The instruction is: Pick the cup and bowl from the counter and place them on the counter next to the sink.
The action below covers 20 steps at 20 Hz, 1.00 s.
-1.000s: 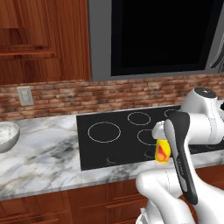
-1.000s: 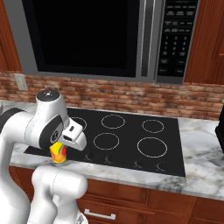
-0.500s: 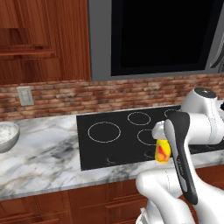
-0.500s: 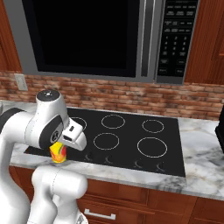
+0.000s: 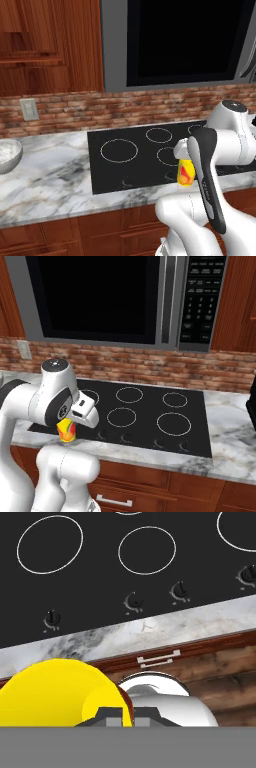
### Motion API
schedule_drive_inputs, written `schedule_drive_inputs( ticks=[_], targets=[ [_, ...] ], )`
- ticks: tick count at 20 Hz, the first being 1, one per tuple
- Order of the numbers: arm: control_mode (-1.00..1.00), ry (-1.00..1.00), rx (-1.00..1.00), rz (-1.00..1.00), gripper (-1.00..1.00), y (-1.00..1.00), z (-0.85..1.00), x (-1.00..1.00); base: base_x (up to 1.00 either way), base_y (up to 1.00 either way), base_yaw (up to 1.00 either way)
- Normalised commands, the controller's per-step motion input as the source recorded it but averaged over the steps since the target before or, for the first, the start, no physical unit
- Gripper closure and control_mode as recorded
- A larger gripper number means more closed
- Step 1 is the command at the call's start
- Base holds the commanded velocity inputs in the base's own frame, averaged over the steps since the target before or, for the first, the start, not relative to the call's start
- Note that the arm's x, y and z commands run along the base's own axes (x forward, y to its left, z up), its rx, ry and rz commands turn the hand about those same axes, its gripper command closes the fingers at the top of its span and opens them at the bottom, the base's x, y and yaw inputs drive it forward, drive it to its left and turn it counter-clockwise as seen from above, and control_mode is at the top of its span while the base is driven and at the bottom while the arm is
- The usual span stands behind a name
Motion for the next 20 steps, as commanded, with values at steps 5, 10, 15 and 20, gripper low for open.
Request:
schedule_drive_inputs(
  ticks=[5,10,15,20],
  targets=[
    [1.0,0.0,0.0,0.0,1.0,0.0,0.0,0.0,-0.91,-0.09,-0.05],
    [1.0,0.0,0.0,0.0,1.0,0.0,0.0,0.0,-0.05,-0.07,-0.23],
    [1.0,0.0,0.0,0.0,1.0,0.0,0.0,0.0,0.26,-0.4,-0.63],
    [1.0,0.0,0.0,0.0,1.0,0.0,0.0,0.0,0.22,-0.37,-0.79]
  ],
)
